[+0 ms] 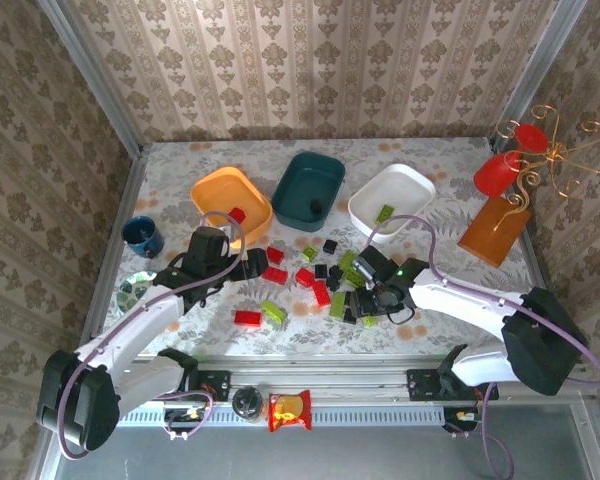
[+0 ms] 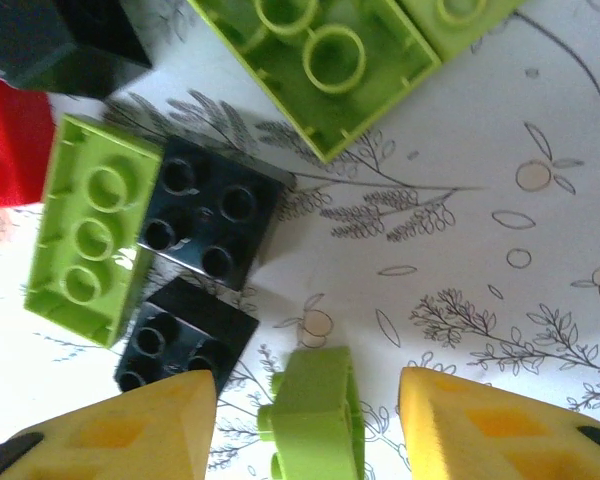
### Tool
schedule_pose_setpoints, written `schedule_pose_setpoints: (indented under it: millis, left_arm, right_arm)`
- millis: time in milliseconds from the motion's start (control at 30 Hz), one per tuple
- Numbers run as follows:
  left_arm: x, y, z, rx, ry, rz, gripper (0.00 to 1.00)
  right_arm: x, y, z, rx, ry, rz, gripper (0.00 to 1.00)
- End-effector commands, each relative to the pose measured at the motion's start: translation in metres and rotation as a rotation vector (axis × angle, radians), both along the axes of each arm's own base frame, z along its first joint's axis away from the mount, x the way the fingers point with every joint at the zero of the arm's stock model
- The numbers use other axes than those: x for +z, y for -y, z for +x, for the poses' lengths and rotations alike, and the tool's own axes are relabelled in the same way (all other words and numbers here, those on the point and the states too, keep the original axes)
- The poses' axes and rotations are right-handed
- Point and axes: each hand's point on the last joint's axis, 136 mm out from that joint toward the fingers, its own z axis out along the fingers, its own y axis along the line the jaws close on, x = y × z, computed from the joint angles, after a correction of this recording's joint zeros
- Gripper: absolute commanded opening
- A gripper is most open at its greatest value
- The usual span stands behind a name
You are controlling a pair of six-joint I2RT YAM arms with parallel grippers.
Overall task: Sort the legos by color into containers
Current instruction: Pick up the lego from the bottom-center of the table.
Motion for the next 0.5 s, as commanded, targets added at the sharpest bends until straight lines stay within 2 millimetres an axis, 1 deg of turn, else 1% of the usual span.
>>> schedule_pose_setpoints:
  millis: [0,67,167,200,267,433,467]
  left_arm:
    - [-0.003,-0.002,-0.006,0.003,-0.009,-0.005,1.00]
    - [-0.003,-0.002,-0.006,0.006,-0.007,-0.006,1.00]
    - [-0.004,-0.002,-0.005,0.009,-0.010,-0.007,1.00]
    - [-0.004,-0.002,-0.005,0.008,-0.009,-0.007,1.00]
    - [-0.004,-0.001,-0.006,0.006,-0.011,-0.008,1.00]
    - [-0.004,-0.002,-0.006,0.005,-0.011,-0.002,1.00]
    - [-0.004,-0.002,-0.006,0.005,-0.011,-0.002,1.00]
  right_arm:
    - [-0.012,0.008,-0.013,0.011,-0.046,-0.050,0.51]
    - [-0.018,0.008,-0.015,0.018,-0.059,-0.062,0.51]
    - [-0.024,0.007,-0.016,0.022,-0.068,-0.065,0.47]
    - [-0.028,0.006,-0.016,0.023,-0.079,-0.072,0.45]
    - [-0.030,0.005,-0.017,0.025,-0.086,-0.065,0.40]
    - [-0.024,0.002,-0.017,0.033,-0.074,-0.044,0.27]
    - [-0.014,0.001,-0.013,0.038,-0.043,-0.030,0.25]
